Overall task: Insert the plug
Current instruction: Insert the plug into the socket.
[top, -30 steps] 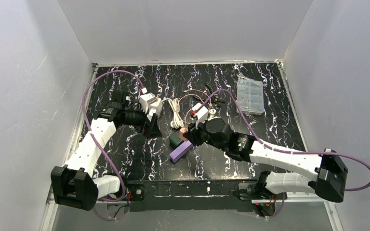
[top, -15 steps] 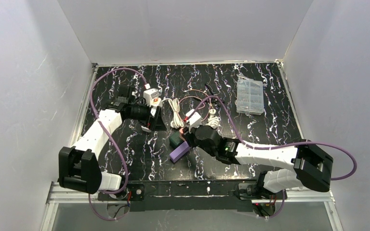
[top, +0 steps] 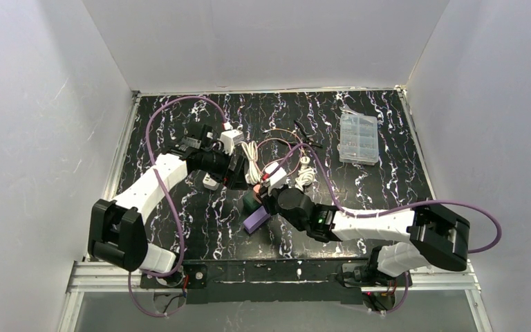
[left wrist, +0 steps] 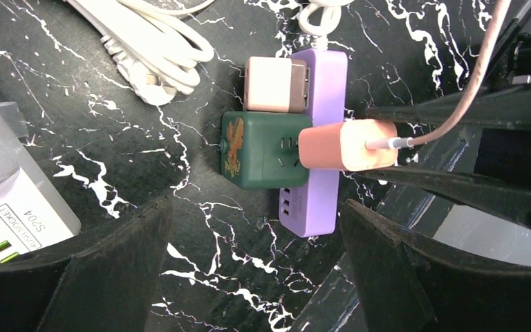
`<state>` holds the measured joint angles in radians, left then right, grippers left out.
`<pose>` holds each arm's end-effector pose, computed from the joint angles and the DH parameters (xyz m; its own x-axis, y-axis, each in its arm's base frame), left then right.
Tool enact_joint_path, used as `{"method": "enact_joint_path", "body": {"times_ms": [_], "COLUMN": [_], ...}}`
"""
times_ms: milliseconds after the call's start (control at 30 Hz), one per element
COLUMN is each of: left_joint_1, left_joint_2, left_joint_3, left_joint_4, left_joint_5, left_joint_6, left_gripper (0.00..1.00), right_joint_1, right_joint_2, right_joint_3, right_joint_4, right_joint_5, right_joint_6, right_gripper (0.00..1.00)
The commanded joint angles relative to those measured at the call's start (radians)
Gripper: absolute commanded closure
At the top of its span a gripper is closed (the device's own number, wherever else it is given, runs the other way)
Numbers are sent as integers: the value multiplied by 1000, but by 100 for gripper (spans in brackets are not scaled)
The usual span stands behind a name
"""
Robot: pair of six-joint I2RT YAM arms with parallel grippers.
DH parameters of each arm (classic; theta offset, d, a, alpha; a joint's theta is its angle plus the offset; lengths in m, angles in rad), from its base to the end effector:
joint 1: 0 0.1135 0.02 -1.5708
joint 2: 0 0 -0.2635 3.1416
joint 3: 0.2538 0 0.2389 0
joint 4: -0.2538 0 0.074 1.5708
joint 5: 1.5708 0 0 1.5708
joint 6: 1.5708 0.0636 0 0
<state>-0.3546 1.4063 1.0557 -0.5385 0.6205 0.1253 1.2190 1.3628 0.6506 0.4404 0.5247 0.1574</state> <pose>0.2627 -0.1367 0.2527 -0.6442 0.3470 -0.6816 0.7122 0.5971 -0.3692 0.1347 0.2745 0.2310 -0.1927 -0.1311 -0.9725 -0.6237 0.7815 0.0182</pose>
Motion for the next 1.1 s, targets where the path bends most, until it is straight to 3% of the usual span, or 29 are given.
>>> {"method": "enact_joint_path", "body": {"times_ms": [0,1067], "left_joint_1": [-17,-71], "left_joint_2": [3,70], "left_joint_3": [6,28], "left_joint_4": [-9,9], "left_joint_5": [-37,-84], "left_joint_6": [-7,-20], "left_gripper": [11,12], "right_joint_1": [20,25], "right_joint_2": [23,85], "right_joint_3": [-5,-23], "right_joint_4": [119,179], "right_joint_5": [64,81], "right_joint_6": [-8,-27], "right_gripper": [99,99]}}
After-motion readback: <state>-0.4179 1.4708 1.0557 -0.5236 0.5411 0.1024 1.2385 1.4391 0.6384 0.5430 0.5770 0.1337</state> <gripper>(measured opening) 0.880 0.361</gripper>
